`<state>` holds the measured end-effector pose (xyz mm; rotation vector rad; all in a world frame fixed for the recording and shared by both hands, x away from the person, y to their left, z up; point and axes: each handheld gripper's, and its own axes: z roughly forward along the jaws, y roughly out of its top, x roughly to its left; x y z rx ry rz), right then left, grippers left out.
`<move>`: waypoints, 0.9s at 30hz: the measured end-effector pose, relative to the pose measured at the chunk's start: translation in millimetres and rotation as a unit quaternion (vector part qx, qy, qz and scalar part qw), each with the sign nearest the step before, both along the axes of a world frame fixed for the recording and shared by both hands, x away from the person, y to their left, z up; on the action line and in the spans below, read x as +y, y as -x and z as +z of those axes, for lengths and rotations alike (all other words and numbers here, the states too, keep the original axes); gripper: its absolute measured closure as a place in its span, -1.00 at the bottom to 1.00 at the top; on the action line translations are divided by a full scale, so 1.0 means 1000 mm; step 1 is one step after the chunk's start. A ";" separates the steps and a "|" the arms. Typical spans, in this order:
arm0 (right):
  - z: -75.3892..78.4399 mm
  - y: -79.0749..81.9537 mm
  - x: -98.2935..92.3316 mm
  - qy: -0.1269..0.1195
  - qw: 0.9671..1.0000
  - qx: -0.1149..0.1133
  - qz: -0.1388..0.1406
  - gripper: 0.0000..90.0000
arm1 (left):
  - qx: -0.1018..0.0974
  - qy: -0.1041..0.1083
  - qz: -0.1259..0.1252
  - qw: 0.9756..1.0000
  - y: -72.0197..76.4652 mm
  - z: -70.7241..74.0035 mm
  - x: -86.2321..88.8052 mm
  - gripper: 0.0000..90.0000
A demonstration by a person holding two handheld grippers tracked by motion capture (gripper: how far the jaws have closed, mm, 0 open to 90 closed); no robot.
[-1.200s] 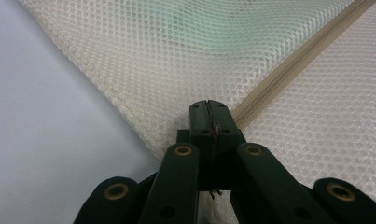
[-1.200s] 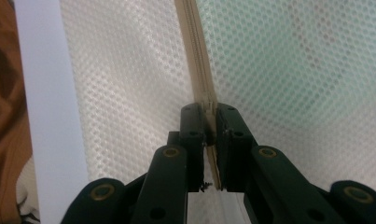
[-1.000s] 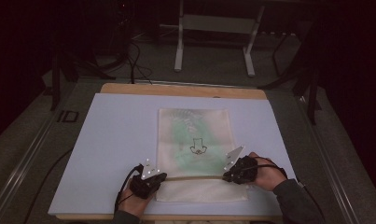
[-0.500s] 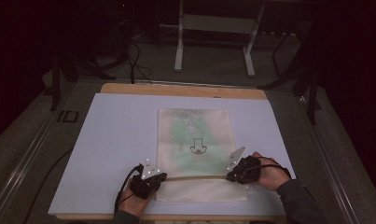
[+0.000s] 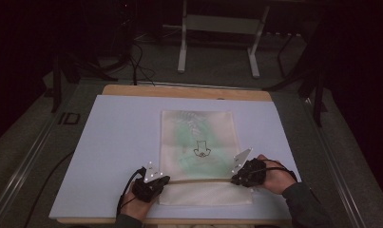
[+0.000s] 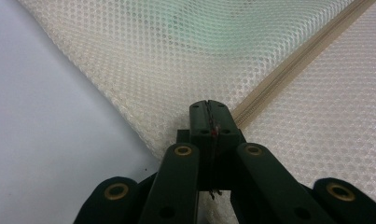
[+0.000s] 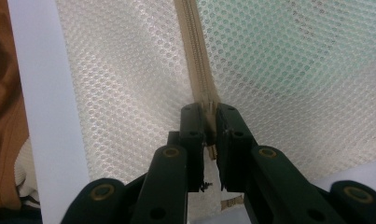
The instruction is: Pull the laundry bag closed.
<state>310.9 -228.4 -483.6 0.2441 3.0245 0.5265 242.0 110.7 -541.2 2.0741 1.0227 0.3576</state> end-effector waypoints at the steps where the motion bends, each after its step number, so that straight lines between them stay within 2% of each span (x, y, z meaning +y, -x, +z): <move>1: 0.000 0.000 0.000 0.000 1.000 0.000 0.000 0.83 | 0.000 0.000 0.000 1.000 0.000 0.000 0.000 0.98; 16: -0.003 -0.001 -0.008 -0.003 1.000 0.003 -0.008 0.83 | 0.000 0.000 0.000 1.000 0.000 0.000 0.000 0.98; 27: -0.003 -0.001 -0.021 -0.004 1.000 0.004 -0.020 0.83 | 0.000 0.000 0.000 1.000 0.000 0.000 0.000 0.98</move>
